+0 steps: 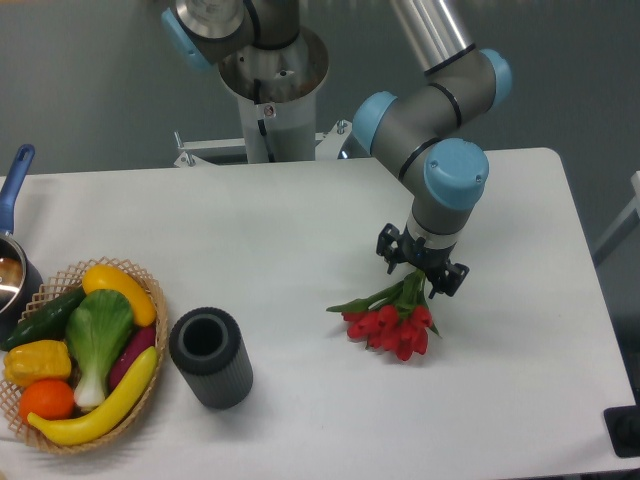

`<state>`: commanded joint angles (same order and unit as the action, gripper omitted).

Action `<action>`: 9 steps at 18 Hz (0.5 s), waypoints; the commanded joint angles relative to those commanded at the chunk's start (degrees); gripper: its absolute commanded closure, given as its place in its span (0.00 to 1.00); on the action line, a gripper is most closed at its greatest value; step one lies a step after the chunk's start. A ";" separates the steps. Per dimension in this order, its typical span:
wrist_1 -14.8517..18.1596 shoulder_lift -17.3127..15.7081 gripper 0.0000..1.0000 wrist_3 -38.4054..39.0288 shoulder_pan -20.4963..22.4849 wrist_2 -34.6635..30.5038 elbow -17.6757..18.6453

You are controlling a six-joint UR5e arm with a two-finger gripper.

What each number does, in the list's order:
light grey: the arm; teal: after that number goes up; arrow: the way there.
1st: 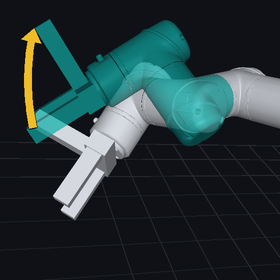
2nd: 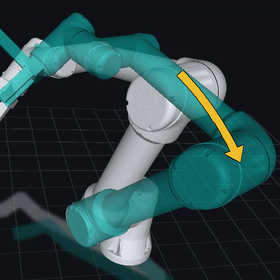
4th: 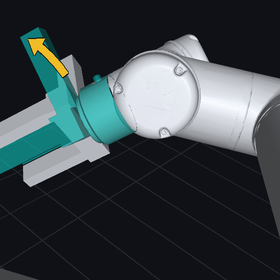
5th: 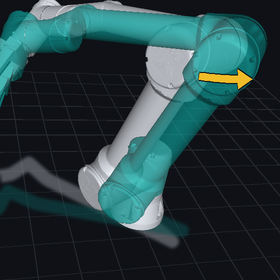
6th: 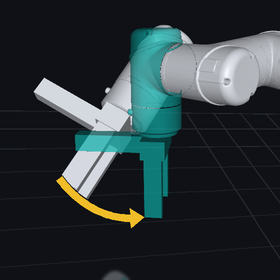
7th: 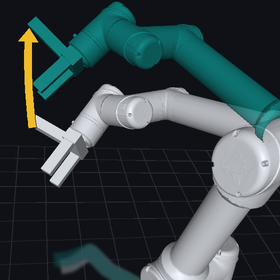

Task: Place the flowers on the table
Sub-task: 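Open the gripper to release the tulips onto the table, then raise the open gripper up away from the tulips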

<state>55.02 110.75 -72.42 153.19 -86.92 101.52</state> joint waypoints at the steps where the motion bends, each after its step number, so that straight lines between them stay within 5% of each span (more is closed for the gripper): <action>1: 0.00 -0.53 0.00 0.00 0.18 -0.17 -0.09; 9: 0.18 -4.22 0.00 -2.01 5.88 0.00 -0.44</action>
<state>55.20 106.53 -74.43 159.07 -86.92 101.07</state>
